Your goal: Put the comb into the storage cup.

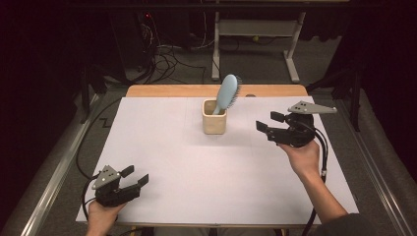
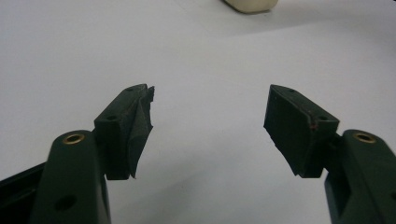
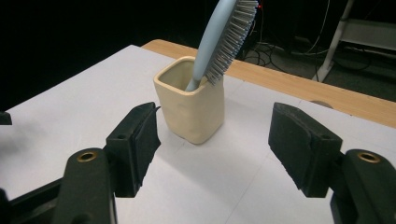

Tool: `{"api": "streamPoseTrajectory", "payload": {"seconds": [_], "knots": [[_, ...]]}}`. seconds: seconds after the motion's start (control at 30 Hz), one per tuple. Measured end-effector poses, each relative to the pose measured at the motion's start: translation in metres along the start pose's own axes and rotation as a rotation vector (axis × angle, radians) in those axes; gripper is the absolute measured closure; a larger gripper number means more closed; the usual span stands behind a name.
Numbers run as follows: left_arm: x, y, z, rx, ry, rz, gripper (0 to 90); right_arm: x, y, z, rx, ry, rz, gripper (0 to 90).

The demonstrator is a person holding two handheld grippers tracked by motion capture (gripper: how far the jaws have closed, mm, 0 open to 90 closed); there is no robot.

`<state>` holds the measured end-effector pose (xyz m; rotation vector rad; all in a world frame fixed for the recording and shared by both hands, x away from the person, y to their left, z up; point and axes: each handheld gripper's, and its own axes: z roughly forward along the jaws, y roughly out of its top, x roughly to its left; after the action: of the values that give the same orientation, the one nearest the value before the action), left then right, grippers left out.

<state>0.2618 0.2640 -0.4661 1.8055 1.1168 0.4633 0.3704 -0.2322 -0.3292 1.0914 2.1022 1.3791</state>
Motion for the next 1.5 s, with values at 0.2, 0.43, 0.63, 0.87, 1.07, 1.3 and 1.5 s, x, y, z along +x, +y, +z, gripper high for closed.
{"api": "streamPoseTrajectory", "payload": {"seconds": [0.2,0.43,0.63,0.87,1.07,1.3,1.5], "knots": [[0.0,0.0,0.0,0.0,0.0,-0.001,32.6,-0.001,-0.003,-0.004,-0.003,-0.003,0.002,34.0],[0.0,0.0,0.0,0.002,0.0,-0.002,32.6,-0.001,-0.006,-0.009,-0.01,-0.003,0.004,34.0],[0.0,0.0,0.0,0.002,0.001,-0.004,32.6,-0.002,-0.01,-0.014,-0.015,-0.003,0.006,34.0],[0.0,0.0,0.0,0.002,0.001,-0.004,32.6,-0.005,-0.016,-0.02,-0.018,-0.012,0.013,33.9],[0.001,0.0,0.0,0.003,0.002,-0.004,32.6,-0.006,-0.02,-0.025,-0.021,-0.02,0.011,33.8],[0.001,0.0,0.0,0.003,0.002,-0.004,32.6,-0.006,-0.025,-0.032,-0.027,-0.021,0.015,33.9],[0.001,0.0,0.0,0.004,0.003,-0.005,32.6,-0.004,-0.031,-0.035,-0.009,-0.031,-0.006,34.1]]}}
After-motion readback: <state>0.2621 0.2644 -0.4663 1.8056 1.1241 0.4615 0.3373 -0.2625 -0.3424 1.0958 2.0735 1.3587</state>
